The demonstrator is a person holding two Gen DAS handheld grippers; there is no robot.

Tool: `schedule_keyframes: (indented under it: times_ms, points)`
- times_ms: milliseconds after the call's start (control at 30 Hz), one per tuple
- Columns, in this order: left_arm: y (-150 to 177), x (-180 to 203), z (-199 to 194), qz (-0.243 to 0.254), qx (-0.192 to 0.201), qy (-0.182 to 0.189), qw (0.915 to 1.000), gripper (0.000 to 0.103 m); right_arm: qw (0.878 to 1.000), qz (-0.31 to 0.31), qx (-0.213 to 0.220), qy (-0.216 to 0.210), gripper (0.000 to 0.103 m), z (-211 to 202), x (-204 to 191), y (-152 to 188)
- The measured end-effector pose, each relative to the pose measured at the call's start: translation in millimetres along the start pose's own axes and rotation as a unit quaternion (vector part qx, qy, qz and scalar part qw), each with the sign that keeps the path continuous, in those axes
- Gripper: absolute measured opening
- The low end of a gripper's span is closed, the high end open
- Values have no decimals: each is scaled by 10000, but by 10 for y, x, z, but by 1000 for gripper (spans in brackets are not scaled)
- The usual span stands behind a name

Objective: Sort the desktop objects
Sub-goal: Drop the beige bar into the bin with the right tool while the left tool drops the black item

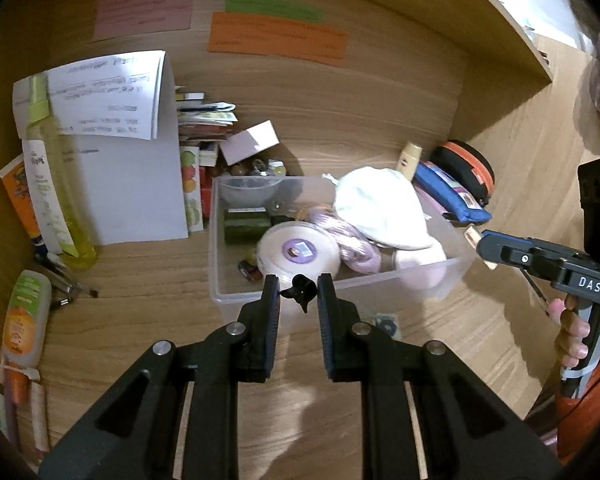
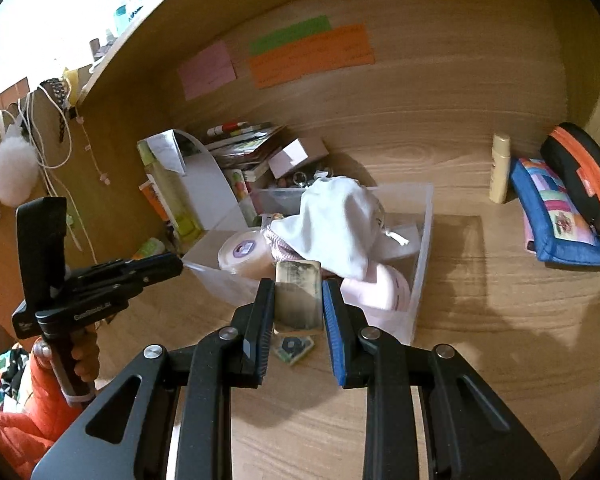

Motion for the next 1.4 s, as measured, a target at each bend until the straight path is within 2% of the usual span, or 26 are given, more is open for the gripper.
schedule_keyframes:
  times_ms: [533,967,1133,1200,1300,1367,1400]
  points:
    - [-87,-238,221,-119,-86,-61,9999,18,9995,-64,-284,-151,22,546,33,-184]
    - [-88,-318,340,-217,-254,-49,9994,18,9957,-696,-334,507,22,766,-69,-106]
    - [-93,-293,281,-189,-200,-106,9996,18,9948,-753,-458,509,23,769,-96,-102]
    - [-99,-271,237,-164,-158,-84,9997,18,9952,-746,-426,473,24,711,-109,-101]
    - [-100,-206,159,-86,-101,-64,9999,19,9960,-696,-384,403,33,618,-130,-96]
    - [-91,-153,103,-53,-83,9,10000,30,9963,-681,-386,352,43,558,-158,-85]
    - [-87,-135,84,-35,-59,13,10000,31,9965,-687,-363,318,43,521,-176,-74]
Point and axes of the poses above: each gripper's, at about its wrist camera, not at the fingertips, and z roughly the way its jaws point, x to its right, y to its underside, the point moved 2 cm from there along z, roughly the way its jaws point, and after that the axes turned 2 degrees about -x, right-handed, at the moved point
